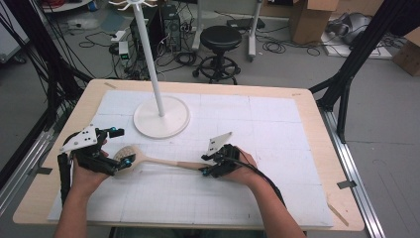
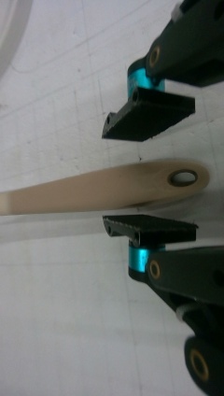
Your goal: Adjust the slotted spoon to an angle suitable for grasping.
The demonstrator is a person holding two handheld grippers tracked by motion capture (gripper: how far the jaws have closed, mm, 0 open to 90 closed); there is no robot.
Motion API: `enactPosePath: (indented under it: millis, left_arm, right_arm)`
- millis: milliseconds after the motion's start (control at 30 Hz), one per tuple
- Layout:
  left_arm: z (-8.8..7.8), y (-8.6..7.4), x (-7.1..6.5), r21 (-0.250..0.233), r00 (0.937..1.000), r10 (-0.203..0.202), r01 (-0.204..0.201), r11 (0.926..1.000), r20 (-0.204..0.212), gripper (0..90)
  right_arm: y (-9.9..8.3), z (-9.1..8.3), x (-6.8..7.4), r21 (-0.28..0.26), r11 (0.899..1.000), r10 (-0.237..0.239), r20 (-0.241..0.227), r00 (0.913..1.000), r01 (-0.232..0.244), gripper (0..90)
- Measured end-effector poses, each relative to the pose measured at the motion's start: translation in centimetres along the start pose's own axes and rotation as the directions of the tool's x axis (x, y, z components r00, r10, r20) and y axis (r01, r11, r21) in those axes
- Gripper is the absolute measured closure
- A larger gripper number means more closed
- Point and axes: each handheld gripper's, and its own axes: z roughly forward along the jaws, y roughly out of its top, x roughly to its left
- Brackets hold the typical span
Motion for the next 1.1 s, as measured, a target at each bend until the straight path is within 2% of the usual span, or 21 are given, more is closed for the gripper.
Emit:
enactPosePath:
  millis: [100, 200, 333, 400, 433, 500, 567, 667, 733, 800, 967, 1033, 1067, 1100]
  left_arm:
    - [0.1, 0.0, 0.0, 0.002, 1.0, 0.0, 0.0, 1.0, 0.003, 2.0]
    - [0.1, 0.0, 0.0, 0.003, 1.0, 0.0, 0.0, 1.0, 0.001, 2.0]
    - [0.1, 0.0, -0.1, 0.006, 1.0, -0.001, 0.001, 1.0, 0.003, 2.0]
    - [0.2, 0.0, -0.1, 0.006, 1.0, 0.001, -0.001, 1.0, 0.005, 2.0]
    - [0.2, 0.0, -0.1, 0.006, 1.0, 0.002, -0.002, 1.0, 0.005, 2.0]
    - [0.2, 0.0, -0.1, 0.007, 1.0, 0.003, -0.003, 1.0, 0.007, 2.0]
    - [0.2, -0.1, 0.0, 0.009, 1.0, 0.001, -0.001, 1.0, 0.01, 2.0]
    - [0.3, -0.1, -0.1, 0.013, 0.9999, -0.001, 0.001, 0.9999, 0.013, 2.0]
    - [0.5, -0.2, -0.2, 0.019, 0.9998, 0.0, -0.001, 0.9998, 0.019, 2.0]
    - [0.6, -0.2, -0.2, 0.024, 0.9998, 0.0, -0.001, 0.9997, 0.021, 2.0]
    - [0.8, -0.4, -0.1, 0.037, 0.9997, -0.001, 0.0, 0.9993, 0.025, 2.0]
    - [0.8, -0.5, -0.1, 0.041, 0.9997, 0.0, -0.001, 0.9992, 0.026, 2.0]
    - [0.8, -0.5, -0.1, 0.045, 0.9996, 0.001, -0.002, 0.999, 0.027, 2.0]
    - [0.8, -0.5, -0.1, 0.045, 0.9996, 0.002, -0.003, 0.999, 0.027, 2.0]
  right_arm:
    - [0.0, -1.3, 0.1, -0.057, 0.998, 0.027, 0.014, 0.9995, -0.026, 45.8]
    - [-0.1, -3.0, 0.2, -0.122, 0.991, 0.059, 0.05, 0.997, -0.053, 42.1]
    - [-0.9, -5.4, 0.2, -0.176, 0.978, 0.13, 0.089, 0.9875, -0.113, 37.9]
    - [-1.7, -6.5, 0.0, -0.2, 0.969, 0.169, 0.119, 0.9784, -0.143, 33.9]
    - [-2.1, -7.1, 0.1, -0.205, 0.962, 0.207, 0.126, 0.9703, -0.178, 32.4]
    - [-3.0, -8.2, 0.1, -0.241, 0.95, 0.237, 0.152, 0.9597, -0.196, 30.1]
    - [-4.0, -9.2, 0.4, -0.276, 0.934, 0.278, 0.161, 0.947, -0.227, 28.8]
    - [-5.3, -10.2, 0.7, -0.305, 0.925, 0.298, 0.214, 0.9301, -0.226, 25.6]
    - [-6.0, -10.7, 0.9, -0.34, 0.911, 0.321, 0.23, 0.9186, -0.233, 24.5]
    - [-6.4, -11.1, 0.7, -0.361, 0.9, 0.339, 0.229, 0.9125, -0.244, 23.0]
    - [-7.3, -12.2, 0.6, -0.419, 0.872, 0.378, 0.251, 0.891, -0.253, 21.0]
    - [-7.5, -12.4, 0.5, -0.427, 0.869, 0.382, 0.254, 0.8885, -0.251, 20.7]
    - [-7.9, -12.6, 0.3, -0.437, 0.859, 0.403, 0.253, 0.8793, -0.268, 19.0]
    - [-8.0, -12.7, 0.2, -0.442, 0.856, 0.407, 0.258, 0.8763, -0.268, 18.6]
